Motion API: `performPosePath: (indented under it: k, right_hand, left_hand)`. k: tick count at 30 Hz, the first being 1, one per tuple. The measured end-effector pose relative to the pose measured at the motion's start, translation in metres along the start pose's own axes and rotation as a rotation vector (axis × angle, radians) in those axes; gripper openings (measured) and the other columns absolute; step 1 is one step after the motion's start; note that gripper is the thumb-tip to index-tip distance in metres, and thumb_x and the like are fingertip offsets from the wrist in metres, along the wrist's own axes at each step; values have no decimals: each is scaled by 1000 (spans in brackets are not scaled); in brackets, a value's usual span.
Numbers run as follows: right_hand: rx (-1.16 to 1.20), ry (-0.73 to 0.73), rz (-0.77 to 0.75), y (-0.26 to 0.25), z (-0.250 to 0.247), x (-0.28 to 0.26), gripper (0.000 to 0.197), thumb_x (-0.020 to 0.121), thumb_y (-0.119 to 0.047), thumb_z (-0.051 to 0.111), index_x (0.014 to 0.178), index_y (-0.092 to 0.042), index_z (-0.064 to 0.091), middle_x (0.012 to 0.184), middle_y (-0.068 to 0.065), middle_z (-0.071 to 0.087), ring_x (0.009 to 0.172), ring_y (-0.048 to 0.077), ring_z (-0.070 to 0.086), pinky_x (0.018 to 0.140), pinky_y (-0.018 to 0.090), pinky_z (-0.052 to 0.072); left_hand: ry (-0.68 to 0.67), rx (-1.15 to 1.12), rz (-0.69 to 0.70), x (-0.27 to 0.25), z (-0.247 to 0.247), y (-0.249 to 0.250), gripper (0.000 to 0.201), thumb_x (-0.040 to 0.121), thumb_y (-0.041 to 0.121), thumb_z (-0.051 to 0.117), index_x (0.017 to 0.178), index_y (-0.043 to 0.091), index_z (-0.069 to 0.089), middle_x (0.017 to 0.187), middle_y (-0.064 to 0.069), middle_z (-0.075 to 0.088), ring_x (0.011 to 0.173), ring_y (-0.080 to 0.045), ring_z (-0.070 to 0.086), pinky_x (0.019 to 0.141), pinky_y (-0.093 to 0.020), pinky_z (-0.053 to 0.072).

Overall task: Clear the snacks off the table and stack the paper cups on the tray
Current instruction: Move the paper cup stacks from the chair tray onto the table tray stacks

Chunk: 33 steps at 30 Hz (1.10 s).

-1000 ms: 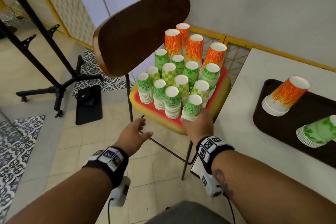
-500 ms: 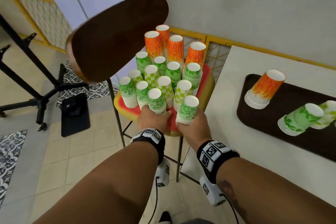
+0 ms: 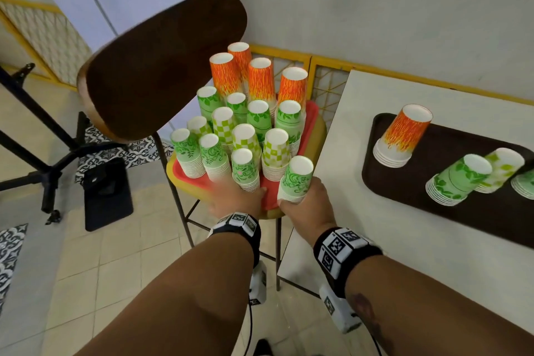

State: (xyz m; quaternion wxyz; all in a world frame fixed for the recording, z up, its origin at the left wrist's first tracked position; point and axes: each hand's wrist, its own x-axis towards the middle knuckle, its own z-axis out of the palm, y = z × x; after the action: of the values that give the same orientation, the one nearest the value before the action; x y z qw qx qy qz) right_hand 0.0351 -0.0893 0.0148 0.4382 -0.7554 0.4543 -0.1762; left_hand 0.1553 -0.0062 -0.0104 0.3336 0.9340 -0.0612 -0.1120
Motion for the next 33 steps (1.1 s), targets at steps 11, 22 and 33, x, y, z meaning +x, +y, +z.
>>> performPosePath:
  k: [11,22,33]
  right_hand:
    - [71,-61,13,-7,-10,-5,60,70,-28,82,121,-21,50,114,-2,65,105,22,64,86,31,52]
    - [119,56,-24,-21,-58,-5,62,68,-33,82,120,-17,51,116,3,65,107,24,65,91,40,55]
    - [156,289,-168,26,-221,-8,54,67,-41,79,112,-26,54,107,-6,66,100,13,65,88,36,55]
  left_hand:
    - [9,-5,150,7,8,-1,62,71,49,70,123,21,52,122,-1,65,121,-25,58,113,-51,29]
    - [-31,-208,365,-39,-9,60,67,62,62,66,113,21,52,110,-6,68,109,-33,64,101,-47,46]
    - [-139,-463,524,-136,34,192,48,70,44,80,100,33,44,94,4,66,99,-29,67,89,-38,50]
